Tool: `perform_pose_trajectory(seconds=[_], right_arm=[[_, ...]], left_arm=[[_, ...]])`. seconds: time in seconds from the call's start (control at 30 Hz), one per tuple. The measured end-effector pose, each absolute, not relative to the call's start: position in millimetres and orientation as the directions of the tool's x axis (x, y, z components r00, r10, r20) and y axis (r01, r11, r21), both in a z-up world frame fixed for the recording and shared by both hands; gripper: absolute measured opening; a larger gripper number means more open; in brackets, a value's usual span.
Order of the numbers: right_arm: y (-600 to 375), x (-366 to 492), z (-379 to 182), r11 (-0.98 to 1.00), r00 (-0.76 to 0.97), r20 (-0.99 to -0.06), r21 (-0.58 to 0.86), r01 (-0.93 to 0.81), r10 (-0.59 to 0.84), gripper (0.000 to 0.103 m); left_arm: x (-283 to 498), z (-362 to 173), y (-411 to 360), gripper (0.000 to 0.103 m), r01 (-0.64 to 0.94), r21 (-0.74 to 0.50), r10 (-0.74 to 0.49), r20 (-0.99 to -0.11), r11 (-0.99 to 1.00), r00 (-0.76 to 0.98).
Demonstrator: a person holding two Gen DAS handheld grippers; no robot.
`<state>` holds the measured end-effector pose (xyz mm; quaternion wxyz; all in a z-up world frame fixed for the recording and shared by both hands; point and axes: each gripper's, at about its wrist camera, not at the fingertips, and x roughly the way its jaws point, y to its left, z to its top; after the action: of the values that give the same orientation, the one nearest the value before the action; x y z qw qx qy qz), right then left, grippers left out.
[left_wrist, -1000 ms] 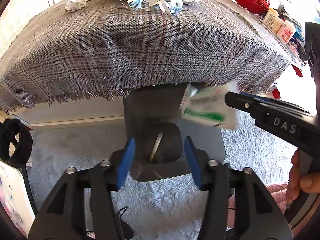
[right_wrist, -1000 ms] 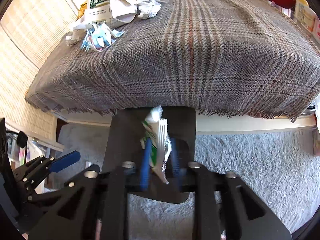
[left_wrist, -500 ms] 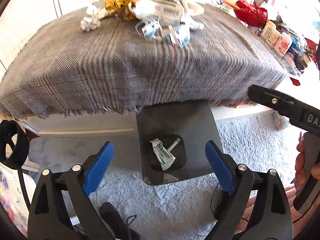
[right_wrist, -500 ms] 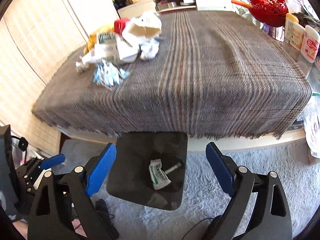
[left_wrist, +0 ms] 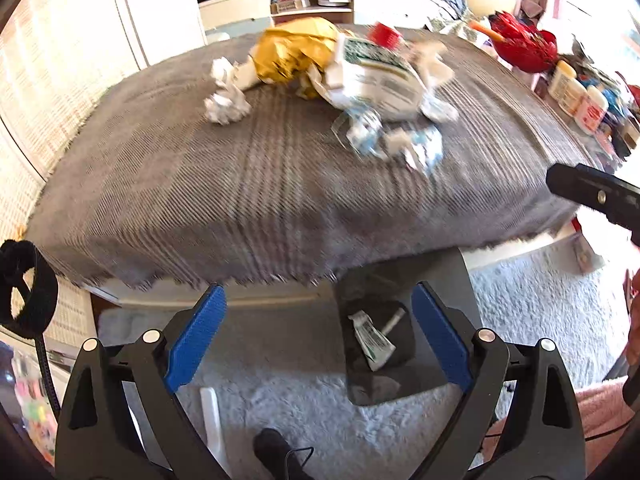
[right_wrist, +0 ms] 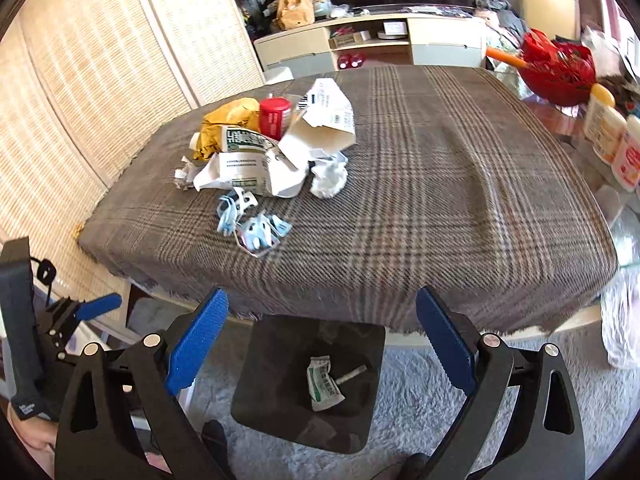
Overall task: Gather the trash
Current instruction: 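Raise both grippers from the bin back over the table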
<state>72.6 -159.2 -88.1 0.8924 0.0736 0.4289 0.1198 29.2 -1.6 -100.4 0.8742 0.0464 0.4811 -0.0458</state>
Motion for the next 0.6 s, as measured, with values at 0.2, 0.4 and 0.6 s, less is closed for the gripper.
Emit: perform_pose_trajectory(seconds=[0.2, 0.4, 0.6], right_arm=[[-140.6, 100.3, -88.7, 0.948, 0.594, -0.740, 0.270, -0.169, 0.316, 0.092], [-119.6, 124.3, -97.3, 0.929, 0.558, -0.744, 0.314, -0.194, 0.368, 0.071], [-105.3, 140.9, -117.0, 0.929, 0.513, -0.775, 0.315, -0.193, 0.369, 0.052]], left_arm=[[54.8, -92.0, 10.7, 0.089, 0.086, 0.010, -0.040, -0.828, 0.996, 0.559], [68.1, -95.9, 13.8, 0.089, 0.083, -0.002, -0.048, -0.830, 0.997, 0.556], [73.7, -96.9, 18.6, 0.089, 0.075, 0.001, -0.041, -0.827, 0.997, 0.560]])
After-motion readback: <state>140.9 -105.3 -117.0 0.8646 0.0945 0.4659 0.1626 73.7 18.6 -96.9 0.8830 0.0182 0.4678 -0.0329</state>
